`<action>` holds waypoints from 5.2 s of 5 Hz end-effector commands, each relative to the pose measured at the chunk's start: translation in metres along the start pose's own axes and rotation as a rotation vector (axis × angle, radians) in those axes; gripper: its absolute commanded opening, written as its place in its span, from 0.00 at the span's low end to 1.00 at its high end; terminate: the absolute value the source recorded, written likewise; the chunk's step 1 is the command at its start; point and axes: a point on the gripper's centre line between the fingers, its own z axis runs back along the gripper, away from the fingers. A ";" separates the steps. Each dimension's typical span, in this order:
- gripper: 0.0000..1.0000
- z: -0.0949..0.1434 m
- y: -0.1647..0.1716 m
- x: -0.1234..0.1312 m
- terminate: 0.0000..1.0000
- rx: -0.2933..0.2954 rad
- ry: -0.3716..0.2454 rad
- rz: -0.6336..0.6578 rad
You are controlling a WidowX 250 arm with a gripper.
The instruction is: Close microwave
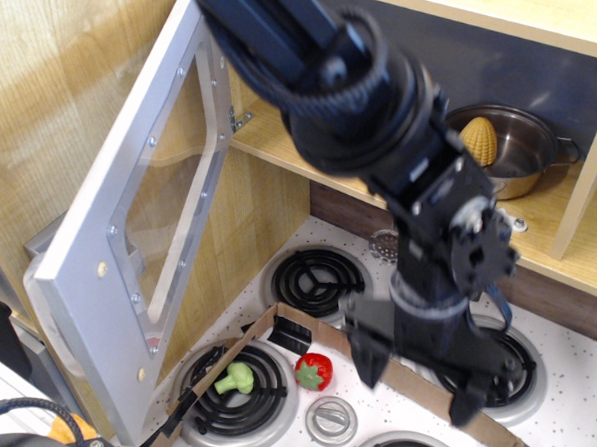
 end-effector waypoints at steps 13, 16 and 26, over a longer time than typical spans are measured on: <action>1.00 0.160 0.216 0.011 0.00 0.377 0.194 -0.465; 1.00 0.116 0.194 0.019 0.00 0.169 -0.017 -0.415; 1.00 0.058 0.071 0.119 0.00 -0.143 -0.438 -0.342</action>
